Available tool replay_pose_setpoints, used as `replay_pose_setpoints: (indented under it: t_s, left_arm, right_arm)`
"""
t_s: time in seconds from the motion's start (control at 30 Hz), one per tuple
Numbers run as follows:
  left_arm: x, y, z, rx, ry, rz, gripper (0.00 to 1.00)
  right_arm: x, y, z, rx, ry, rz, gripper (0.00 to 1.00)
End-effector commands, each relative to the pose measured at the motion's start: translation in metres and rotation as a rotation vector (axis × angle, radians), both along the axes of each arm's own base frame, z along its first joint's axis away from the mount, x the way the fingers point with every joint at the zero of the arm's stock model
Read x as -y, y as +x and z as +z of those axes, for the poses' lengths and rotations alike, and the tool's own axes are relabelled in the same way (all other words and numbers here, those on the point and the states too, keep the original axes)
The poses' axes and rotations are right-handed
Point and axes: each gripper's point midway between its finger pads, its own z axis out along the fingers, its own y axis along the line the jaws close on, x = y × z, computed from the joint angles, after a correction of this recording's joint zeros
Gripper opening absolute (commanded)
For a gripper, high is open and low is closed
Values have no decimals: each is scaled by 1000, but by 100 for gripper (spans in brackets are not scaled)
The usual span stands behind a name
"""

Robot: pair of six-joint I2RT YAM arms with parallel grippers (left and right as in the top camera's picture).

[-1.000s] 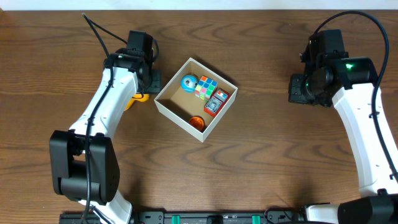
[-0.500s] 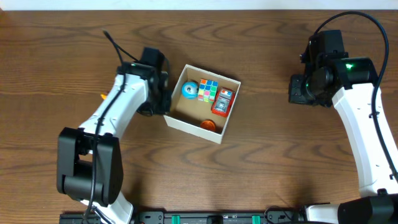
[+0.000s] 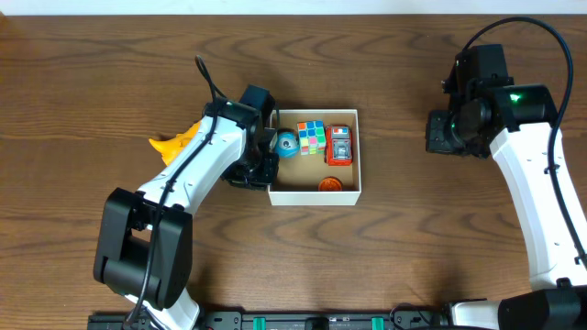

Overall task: Pack container
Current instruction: 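Move the left gripper back to the yellow dinosaur and grasp it, then carry the yellow dinosaur right and lower it into the box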

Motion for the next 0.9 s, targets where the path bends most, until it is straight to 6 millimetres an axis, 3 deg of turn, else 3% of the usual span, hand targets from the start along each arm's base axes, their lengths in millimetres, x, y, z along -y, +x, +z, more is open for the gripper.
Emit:
replay_pose_setpoints:
  t_s: [0.0, 0.13, 0.2, 0.3, 0.4, 0.53, 0.7, 0.87]
  left_arm:
    - [-11, 1, -4, -1, 58, 21, 21]
    - [-40, 14, 1, 59, 166, 50, 23]
    - [-49, 22, 10, 89, 165, 84, 41]
    - [-69, 37, 29, 161, 175, 146, 48]
    - [-98, 53, 57, 267, 224, 199, 75]
    - [-120, 67, 81, 383, 229, 83, 96]
    - [-133, 65, 71, 345, 213, -228, 98]
    - [-150, 77, 51, 322, 226, -403, 98]
  right_arm:
    - [0, -2, -3, -16, -6, 28, 1]
    - [0, -2, -3, -16, -13, 51, 1]
    - [0, -2, -3, -13, -15, 59, 1]
    - [0, 0, -3, -5, -14, 59, 1]
    - [0, 1, -3, -2, -13, 58, 2]
    - [0, 1, -3, -2, -13, 58, 2]
    - [0, 0, -3, -6, -13, 58, 2]
    - [0, 0, -3, -6, -14, 58, 2]
